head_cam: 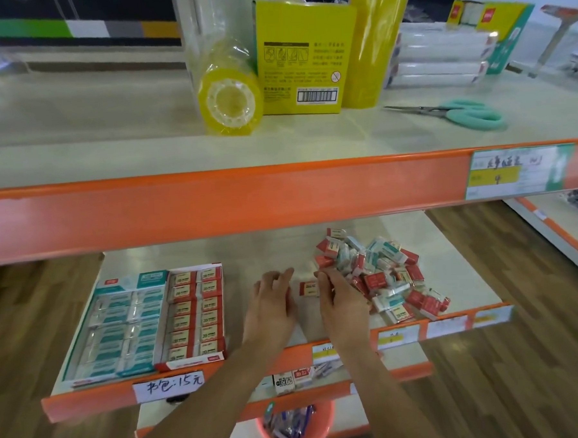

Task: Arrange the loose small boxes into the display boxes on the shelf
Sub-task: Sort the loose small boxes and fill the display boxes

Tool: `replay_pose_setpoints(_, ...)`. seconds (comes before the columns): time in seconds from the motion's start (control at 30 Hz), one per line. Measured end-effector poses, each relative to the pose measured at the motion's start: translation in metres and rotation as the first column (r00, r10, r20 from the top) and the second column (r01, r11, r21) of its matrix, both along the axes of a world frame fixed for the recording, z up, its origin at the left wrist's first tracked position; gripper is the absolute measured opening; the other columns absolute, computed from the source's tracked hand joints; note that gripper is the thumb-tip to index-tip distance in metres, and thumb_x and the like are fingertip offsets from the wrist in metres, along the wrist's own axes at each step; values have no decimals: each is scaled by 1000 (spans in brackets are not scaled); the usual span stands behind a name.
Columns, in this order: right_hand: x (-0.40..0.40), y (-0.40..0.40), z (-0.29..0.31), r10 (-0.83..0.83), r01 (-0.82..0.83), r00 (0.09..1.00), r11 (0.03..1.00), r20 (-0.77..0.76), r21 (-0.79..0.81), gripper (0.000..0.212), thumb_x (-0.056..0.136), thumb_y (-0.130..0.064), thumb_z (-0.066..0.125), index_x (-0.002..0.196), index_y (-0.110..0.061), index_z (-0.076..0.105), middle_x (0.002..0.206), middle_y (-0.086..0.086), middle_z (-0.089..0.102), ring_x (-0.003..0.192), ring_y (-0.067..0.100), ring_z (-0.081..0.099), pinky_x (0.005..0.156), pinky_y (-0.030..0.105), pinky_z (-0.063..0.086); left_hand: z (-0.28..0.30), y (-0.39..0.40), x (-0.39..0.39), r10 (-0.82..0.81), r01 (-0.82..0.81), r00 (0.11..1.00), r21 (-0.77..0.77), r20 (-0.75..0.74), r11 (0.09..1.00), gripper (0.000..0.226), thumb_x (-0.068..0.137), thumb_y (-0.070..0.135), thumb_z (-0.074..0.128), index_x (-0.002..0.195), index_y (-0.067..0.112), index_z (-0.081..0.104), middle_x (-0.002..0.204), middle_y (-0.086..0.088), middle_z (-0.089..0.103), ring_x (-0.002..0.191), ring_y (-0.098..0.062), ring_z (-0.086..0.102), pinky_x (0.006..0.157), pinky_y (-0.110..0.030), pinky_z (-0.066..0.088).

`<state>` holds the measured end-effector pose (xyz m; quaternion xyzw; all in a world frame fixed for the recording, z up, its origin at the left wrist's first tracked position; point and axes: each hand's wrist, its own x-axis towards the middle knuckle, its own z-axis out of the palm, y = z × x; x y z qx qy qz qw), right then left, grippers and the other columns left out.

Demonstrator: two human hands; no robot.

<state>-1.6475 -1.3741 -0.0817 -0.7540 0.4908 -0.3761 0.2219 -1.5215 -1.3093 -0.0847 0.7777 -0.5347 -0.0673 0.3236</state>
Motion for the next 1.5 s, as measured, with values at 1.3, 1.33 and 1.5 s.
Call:
replay_pose_setpoints(1.3,-11,7,5,314,-358,886,931,-340,-74,55,56,-77,67,76,-26,66,69,-14,55,68,7,50,66,25,41,5,29,5,130,-172,920,-84,-369,981,54,80,3,59,127,26,49,109,6,56,104,-11,49,84,-23,45)
replay_pose_setpoints(1.33,-10,7,5,309,-348,894,935,-324,-71,50,62,-73,67,75,-25,66,68,-13,56,68,8,51,66,25,40,5,29,5,130,-171,921,-83,-367,982,55,79,1,58,127,27,49,109,7,56,103,-10,48,84,-23,45)
replay_pose_setpoints(1.5,-10,7,3,285,-298,929,954,-235,-23,45,92,-48,44,66,-17,63,61,-7,55,62,13,48,62,29,38,7,31,5,145,-189,919,-85,-367,978,48,85,6,57,126,28,50,110,9,56,104,-5,49,84,-17,43)
